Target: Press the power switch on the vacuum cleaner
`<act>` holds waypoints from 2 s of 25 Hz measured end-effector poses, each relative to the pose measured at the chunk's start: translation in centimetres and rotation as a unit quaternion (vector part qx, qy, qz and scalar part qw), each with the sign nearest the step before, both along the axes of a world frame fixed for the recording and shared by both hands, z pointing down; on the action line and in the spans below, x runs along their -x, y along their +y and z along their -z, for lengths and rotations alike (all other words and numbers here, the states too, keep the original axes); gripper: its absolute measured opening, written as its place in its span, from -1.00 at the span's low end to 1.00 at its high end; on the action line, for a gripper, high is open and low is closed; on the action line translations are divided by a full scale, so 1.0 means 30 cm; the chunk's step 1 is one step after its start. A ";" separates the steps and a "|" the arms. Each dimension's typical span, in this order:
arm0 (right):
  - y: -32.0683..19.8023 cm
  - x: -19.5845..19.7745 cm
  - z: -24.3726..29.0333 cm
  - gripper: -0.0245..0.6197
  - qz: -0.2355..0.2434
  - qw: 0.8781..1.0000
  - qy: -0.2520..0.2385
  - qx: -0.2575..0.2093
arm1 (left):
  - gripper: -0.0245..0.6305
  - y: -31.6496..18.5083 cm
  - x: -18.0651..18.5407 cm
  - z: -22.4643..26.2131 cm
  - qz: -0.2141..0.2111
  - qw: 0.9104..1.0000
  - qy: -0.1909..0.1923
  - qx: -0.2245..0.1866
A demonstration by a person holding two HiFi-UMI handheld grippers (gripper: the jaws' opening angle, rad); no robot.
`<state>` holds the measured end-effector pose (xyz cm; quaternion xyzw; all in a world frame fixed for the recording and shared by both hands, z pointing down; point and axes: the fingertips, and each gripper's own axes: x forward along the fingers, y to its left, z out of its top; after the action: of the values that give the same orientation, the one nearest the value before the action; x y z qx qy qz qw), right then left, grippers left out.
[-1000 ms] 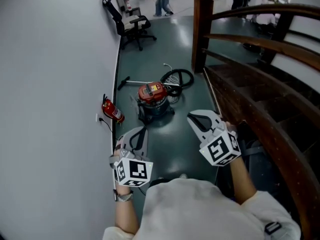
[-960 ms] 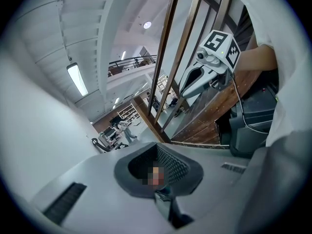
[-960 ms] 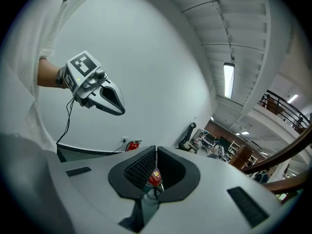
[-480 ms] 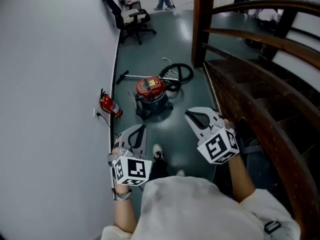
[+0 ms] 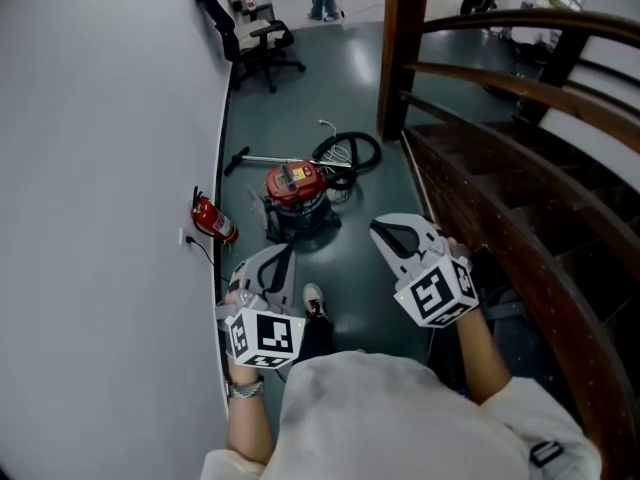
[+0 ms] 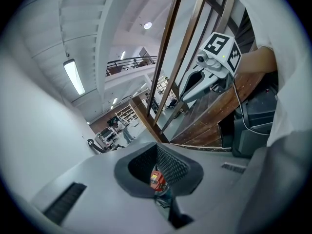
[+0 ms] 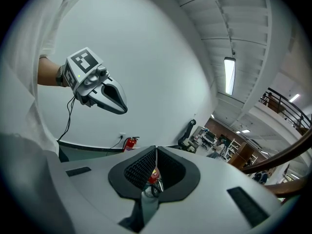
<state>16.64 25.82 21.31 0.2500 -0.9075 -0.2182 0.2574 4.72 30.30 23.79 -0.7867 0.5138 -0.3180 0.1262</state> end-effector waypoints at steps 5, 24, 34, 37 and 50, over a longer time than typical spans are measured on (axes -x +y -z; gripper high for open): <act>-0.098 0.050 -0.002 -0.83 -0.005 1.000 -0.001 -0.002 | -0.93 -0.101 0.047 -0.013 -0.003 1.000 0.005 0.000; -0.429 0.261 -0.031 -0.83 -0.020 0.999 0.007 0.024 | -0.93 -0.465 0.258 -0.036 -0.019 0.999 0.029 0.016; -0.567 0.390 -0.041 -0.83 -0.033 0.999 0.016 0.031 | -0.93 -0.601 0.382 -0.051 -0.034 0.999 0.035 0.024; -0.607 0.430 -0.051 -0.83 -0.037 0.999 0.018 0.034 | -0.93 -0.644 0.419 -0.058 -0.040 0.998 0.035 0.027; -0.771 0.565 -0.073 -0.83 -0.075 0.996 0.013 0.040 | -0.93 -0.844 0.567 -0.079 -0.075 0.996 0.033 0.040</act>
<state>-0.30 2.69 23.50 0.3043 -0.8906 -0.1652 0.2948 -12.30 4.97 26.17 -0.8376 0.4441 -0.3016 0.1014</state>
